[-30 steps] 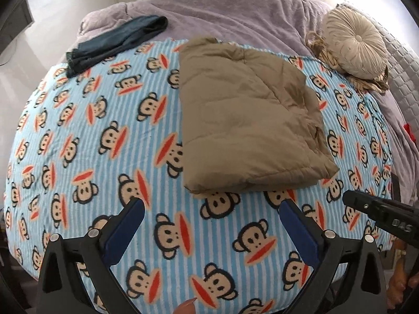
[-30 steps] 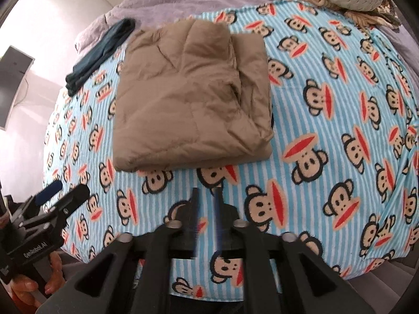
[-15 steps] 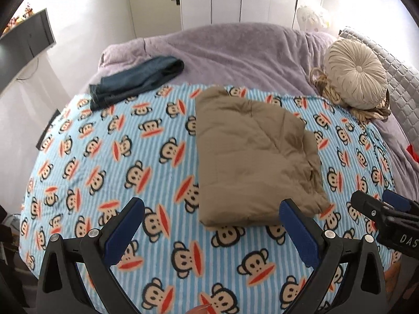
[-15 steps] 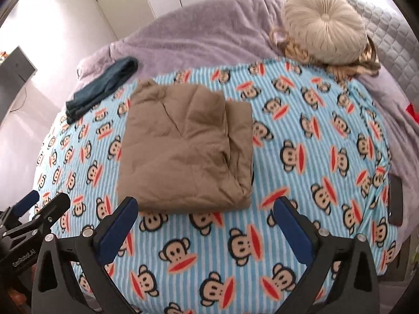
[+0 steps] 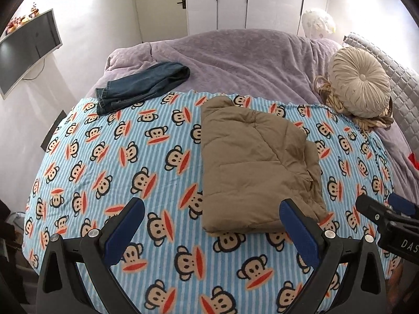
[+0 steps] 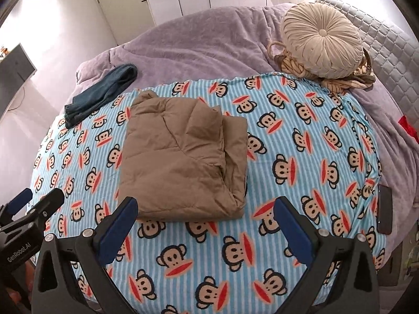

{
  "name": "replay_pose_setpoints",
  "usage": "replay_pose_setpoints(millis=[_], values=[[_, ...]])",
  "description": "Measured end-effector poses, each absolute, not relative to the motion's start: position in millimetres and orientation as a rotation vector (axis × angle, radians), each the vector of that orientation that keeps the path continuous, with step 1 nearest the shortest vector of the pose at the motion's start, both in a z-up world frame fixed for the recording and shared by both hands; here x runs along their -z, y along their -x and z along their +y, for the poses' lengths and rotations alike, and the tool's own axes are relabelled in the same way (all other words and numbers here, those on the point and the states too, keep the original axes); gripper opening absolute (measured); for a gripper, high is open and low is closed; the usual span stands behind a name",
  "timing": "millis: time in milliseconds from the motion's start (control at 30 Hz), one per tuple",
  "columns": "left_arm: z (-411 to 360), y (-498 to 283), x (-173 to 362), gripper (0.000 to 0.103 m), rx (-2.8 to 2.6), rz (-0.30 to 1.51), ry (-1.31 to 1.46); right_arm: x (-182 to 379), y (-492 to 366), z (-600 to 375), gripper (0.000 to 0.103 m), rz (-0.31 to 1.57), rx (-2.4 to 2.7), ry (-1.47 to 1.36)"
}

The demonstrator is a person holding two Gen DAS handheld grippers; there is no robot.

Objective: Fold large clothes

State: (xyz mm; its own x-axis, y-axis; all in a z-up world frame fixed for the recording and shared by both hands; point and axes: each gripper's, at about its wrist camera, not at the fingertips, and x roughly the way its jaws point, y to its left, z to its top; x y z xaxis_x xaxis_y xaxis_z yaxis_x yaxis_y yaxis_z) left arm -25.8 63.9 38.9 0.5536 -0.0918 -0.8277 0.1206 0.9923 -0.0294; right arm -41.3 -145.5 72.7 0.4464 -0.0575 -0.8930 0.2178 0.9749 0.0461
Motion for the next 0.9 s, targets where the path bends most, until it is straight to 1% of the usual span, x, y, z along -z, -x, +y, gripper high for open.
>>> replay_pose_setpoints(millis=[900], values=[[65.6, 24.3, -36.1, 0.103, 0.107, 0.988, -0.043, -68.3, 39.3, -143.1, 0.103, 1.105, 0.166, -0.164]])
